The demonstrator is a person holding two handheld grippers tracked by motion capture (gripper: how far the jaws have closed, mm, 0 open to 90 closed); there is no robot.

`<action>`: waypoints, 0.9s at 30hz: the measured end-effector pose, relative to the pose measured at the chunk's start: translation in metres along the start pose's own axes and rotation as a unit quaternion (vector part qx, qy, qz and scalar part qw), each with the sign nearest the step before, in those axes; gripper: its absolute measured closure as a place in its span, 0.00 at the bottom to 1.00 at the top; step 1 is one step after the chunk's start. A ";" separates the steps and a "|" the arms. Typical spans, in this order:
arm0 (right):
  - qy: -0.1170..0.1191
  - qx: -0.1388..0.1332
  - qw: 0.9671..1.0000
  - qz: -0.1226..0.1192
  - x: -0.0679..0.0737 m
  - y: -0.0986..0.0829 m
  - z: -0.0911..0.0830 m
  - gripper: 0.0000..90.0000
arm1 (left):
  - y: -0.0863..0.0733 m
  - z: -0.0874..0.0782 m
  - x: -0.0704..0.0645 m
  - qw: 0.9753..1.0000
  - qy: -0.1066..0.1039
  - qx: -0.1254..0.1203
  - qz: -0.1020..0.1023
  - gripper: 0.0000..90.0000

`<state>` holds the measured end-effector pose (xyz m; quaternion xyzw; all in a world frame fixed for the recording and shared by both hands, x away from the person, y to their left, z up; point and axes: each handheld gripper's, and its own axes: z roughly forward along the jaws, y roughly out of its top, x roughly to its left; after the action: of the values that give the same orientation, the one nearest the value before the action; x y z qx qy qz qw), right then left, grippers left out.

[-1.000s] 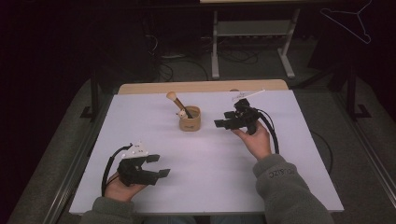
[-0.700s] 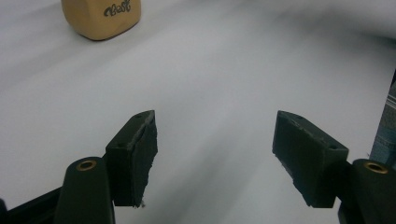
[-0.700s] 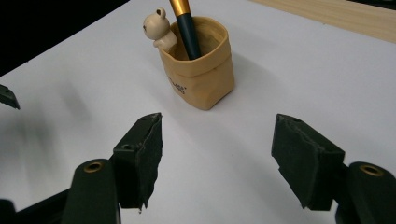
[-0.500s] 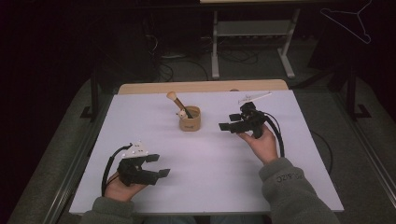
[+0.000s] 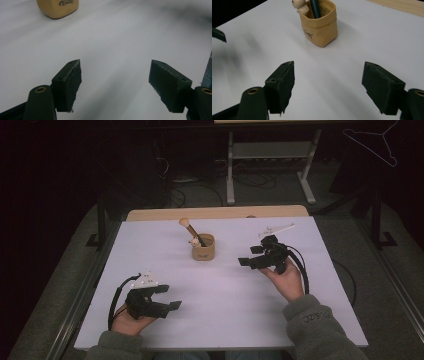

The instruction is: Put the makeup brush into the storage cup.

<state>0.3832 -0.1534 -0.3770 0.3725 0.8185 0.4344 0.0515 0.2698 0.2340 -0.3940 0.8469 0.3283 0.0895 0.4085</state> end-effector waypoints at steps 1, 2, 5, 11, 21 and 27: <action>-0.001 -0.001 1.000 -0.005 0.000 -0.002 -0.001 0.27 | 0.000 0.000 0.000 1.000 0.001 -0.003 -0.006 0.29; -0.002 0.000 1.000 0.001 0.000 -0.003 -0.002 0.27 | 0.000 0.000 0.001 1.000 0.002 -0.006 -0.004 0.29; -0.005 -0.002 1.000 -0.005 0.000 -0.008 -0.005 0.25 | 0.000 -0.001 0.001 1.000 0.006 -0.005 -0.008 0.27; -0.006 -0.005 1.000 -0.006 0.001 -0.017 -0.014 0.24 | -0.001 -0.002 0.003 1.000 0.012 -0.005 -0.007 0.26; -0.009 -0.008 1.000 -0.009 0.006 -0.031 -0.026 0.21 | -0.003 -0.005 0.006 1.000 0.019 -0.006 -0.019 0.24; -0.010 -0.014 1.000 -0.005 0.005 -0.041 -0.033 0.21 | -0.004 -0.005 0.007 1.000 0.022 -0.005 -0.017 0.24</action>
<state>0.3433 -0.1864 -0.3859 0.3717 0.8139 0.4414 0.0672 0.2708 0.2432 -0.3943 0.8367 0.3512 0.1025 0.4074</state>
